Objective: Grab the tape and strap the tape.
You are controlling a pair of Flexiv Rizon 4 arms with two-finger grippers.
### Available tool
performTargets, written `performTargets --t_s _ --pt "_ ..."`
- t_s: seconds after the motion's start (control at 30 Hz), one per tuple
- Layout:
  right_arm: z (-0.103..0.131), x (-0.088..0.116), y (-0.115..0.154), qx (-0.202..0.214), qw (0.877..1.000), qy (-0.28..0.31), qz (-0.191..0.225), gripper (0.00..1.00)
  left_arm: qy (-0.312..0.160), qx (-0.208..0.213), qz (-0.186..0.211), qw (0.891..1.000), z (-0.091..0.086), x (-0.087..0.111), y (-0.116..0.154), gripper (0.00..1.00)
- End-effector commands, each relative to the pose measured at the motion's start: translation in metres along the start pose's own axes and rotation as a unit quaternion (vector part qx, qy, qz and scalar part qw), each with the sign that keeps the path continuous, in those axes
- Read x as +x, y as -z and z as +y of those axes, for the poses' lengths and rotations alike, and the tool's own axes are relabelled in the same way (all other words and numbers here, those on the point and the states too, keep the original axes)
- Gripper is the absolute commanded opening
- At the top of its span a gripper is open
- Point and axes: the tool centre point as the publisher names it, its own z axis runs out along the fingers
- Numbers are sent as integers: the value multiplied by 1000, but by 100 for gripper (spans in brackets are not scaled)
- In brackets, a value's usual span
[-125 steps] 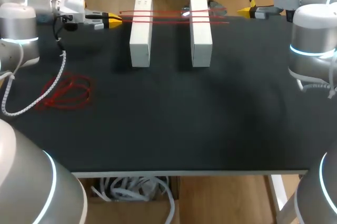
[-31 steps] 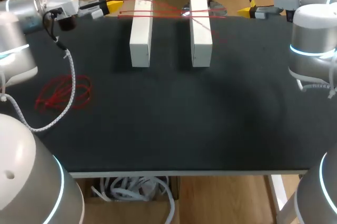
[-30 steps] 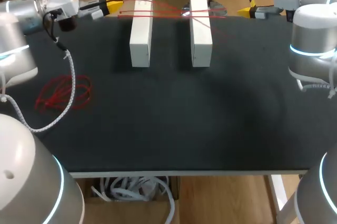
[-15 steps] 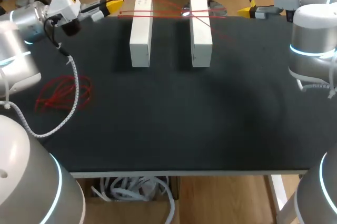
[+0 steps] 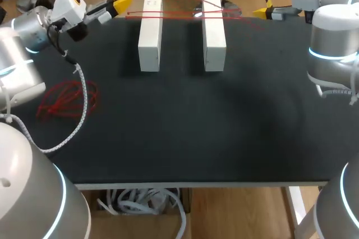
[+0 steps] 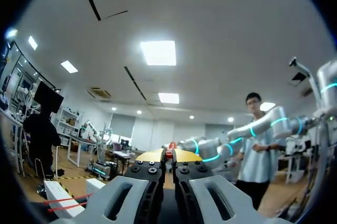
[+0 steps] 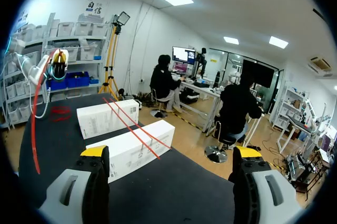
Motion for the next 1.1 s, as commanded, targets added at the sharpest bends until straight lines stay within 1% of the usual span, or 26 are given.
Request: performTargets --t_s 0.03,0.23,1.03,1.1 --pt "0 -1 0 1 1000 0 1 100 0 6 0 1000 -1 5 -1 0" --pt "0 -1 0 1 1000 0 1 100 -12 -4 6 1000 0 7 0 0" --pt "0 -1 0 1 1000 0 1 100 -12 -4 6 1000 0 7 0 0" --pt "4 5 10 -23 997 -72 0 100 -12 -4 6 1000 0 7 0 0"
